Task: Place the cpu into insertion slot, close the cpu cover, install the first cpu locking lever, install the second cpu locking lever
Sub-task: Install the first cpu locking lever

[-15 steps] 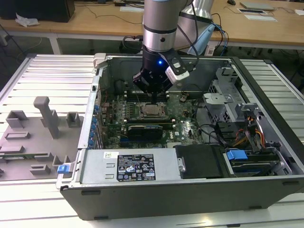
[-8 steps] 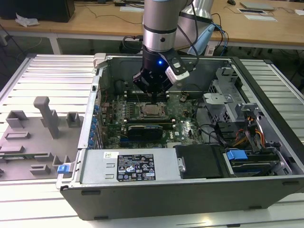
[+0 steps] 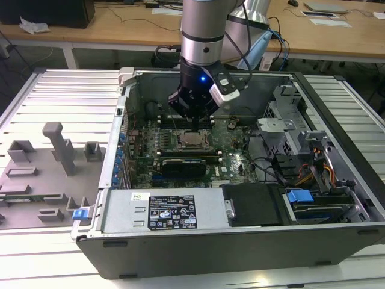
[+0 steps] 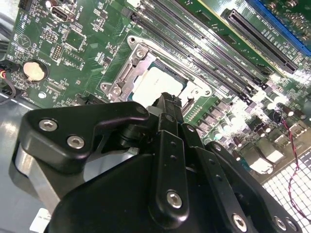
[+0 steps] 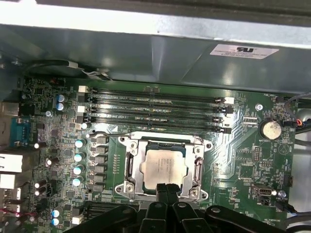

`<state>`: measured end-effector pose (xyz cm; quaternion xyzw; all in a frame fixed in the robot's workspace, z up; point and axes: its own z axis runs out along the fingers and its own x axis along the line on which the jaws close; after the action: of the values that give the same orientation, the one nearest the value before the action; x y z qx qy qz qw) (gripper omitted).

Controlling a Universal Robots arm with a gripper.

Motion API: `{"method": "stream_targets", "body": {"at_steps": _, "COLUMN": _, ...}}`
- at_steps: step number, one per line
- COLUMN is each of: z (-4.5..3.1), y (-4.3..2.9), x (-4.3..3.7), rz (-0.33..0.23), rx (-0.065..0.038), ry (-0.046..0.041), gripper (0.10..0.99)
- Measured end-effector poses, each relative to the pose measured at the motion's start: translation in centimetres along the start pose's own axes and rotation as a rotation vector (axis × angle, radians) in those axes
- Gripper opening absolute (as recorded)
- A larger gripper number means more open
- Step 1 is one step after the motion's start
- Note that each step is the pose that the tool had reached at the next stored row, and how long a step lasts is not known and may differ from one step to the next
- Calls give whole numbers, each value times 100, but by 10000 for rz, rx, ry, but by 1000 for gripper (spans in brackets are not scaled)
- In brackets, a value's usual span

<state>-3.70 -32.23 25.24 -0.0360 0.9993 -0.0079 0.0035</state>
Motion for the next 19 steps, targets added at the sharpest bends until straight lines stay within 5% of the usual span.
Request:
{"method": "stream_targets", "body": {"at_steps": 8, "z": -126, "y": -2, "x": -1, "rz": -1, "rx": 1, "ry": 1, "gripper": 106}}
{"method": "stream_targets", "body": {"at_steps": 19, "z": -130, "y": 5, "x": 101, "rz": -1, "rx": 1, "ry": 0, "gripper": 106}}
